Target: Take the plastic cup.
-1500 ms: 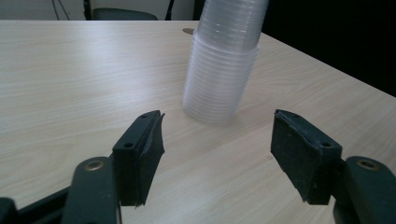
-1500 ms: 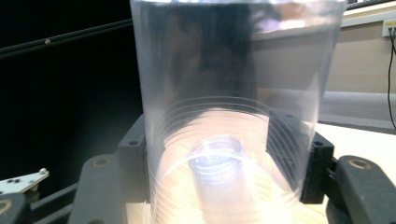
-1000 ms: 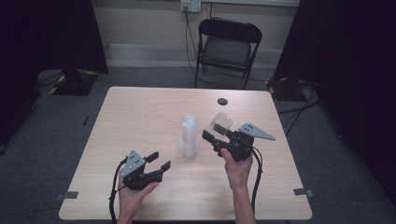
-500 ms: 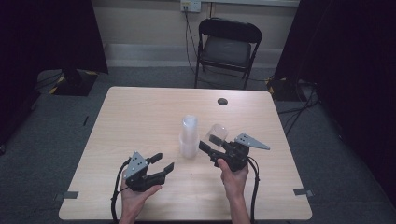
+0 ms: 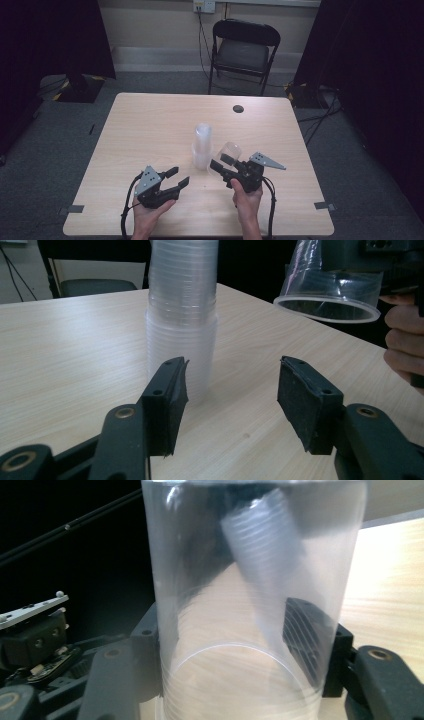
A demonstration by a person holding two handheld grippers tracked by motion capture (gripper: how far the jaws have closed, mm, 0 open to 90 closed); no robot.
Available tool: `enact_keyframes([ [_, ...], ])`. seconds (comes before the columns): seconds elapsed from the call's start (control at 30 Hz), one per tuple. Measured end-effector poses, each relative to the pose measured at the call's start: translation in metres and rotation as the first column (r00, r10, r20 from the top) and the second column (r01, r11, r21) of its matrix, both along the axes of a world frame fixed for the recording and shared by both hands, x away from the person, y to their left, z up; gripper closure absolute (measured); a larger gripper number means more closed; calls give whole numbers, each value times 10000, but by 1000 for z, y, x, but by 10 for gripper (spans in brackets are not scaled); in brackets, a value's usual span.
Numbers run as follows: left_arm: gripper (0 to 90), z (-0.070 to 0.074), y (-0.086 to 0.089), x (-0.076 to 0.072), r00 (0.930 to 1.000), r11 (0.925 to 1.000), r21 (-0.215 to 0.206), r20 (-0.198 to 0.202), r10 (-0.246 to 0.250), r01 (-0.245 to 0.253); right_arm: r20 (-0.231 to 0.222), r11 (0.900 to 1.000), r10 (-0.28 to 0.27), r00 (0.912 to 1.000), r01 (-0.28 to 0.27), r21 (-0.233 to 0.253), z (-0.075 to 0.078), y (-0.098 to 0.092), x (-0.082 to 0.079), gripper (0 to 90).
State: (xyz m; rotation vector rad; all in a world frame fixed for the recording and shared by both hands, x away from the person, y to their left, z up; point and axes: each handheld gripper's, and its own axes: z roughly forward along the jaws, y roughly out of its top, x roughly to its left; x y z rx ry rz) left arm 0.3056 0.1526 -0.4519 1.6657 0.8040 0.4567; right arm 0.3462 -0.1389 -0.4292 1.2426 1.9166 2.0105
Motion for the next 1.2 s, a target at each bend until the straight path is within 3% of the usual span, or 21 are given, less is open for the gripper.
enact_keyframes([
  [0.27, 435, -2, -12, -1, 9996, 9995, 206, 138, -228, 225, -536, 9988, 415, 9977, -400, 280, -13, 12, -8, 396],
  [0.4, 435, -3, -17, -3, 9992, 9993, 0, 183, -362, 362, -769, 9943, 800, 9938, -742, 760, -13, 15, -8, 397],
  [0.6, 431, -5, -22, -4, 9983, 9988, -167, 368, -446, 453, -973, 9897, 1031, 9899, -923, 1095, -13, 19, -10, 398],
  [0.77, 425, -7, -27, -3, 9980, 9986, -335, 499, -383, 400, -1161, 9907, 1026, 9879, -911, 1007, -14, 21, -12, 396],
  [0.87, 471, -8, -29, -4, 9976, 9979, -577, 644, -243, 280, -1197, 9891, 1135, 9863, -1008, 1077, -15, 22, -15, 398],
  [1.2, 481, -12, -38, -2, 9963, 9976, -611, 824, -262, 313, -1501, 9770, 1819, 9718, -1613, 1396, -19, 30, -16, 400],
])
